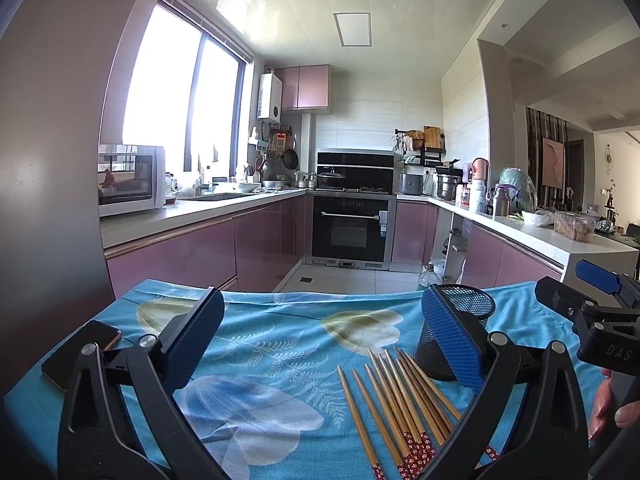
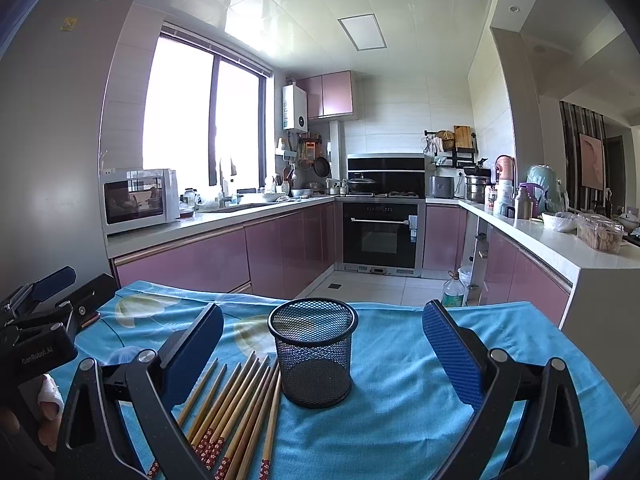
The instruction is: Organize utensils
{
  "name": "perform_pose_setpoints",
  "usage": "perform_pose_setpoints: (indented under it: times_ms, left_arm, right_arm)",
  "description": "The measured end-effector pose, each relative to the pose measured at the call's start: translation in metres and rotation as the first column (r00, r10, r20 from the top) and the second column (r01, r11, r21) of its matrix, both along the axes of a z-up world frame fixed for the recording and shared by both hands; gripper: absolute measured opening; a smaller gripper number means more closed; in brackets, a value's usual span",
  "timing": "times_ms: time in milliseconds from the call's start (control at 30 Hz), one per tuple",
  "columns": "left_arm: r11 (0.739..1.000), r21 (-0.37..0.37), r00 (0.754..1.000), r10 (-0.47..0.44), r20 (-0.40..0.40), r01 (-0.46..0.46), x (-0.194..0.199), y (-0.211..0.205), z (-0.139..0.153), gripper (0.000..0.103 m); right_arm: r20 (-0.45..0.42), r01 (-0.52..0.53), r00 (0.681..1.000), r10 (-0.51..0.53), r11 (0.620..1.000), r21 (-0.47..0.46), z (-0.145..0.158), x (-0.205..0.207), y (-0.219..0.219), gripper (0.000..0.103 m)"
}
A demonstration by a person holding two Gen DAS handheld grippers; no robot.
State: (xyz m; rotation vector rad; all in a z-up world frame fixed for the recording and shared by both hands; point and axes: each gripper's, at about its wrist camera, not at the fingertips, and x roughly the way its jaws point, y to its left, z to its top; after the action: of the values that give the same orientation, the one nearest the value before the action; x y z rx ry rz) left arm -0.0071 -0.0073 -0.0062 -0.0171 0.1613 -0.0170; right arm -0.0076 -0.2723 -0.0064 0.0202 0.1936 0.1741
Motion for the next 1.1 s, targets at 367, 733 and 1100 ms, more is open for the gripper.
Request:
perform_pose_setpoints:
  times_ms: [367, 733, 1100]
  left_arm:
    - [1.0, 0.002, 1.0, 0.001, -0.006, -0.001, 0.0007, -0.0005, -0.0008, 0.097]
    - [1.0, 0.004, 1.0, 0.005, -0.01, -0.005, 0.0016, 0.0, -0.0003, 0.097]
    - [1.0, 0.002, 1.0, 0.002, -0.011, -0.002, 0.0012, 0.0003, -0.0003, 0.097]
  right_arm:
    - [-0.003, 0.0, 1.0, 0.0, 1.0, 0.002, -0.0017, 0.0008, 0.0002, 0.096]
    - [-0.006, -0.001, 1.0, 0.001, 1.0, 0.005, -0.0047, 0.0021, 0.0016, 0.096]
    - [-0.012, 0.0, 1.0, 0.0, 1.0, 0.008, -0.0065, 0.0036, 0.0027, 0.096]
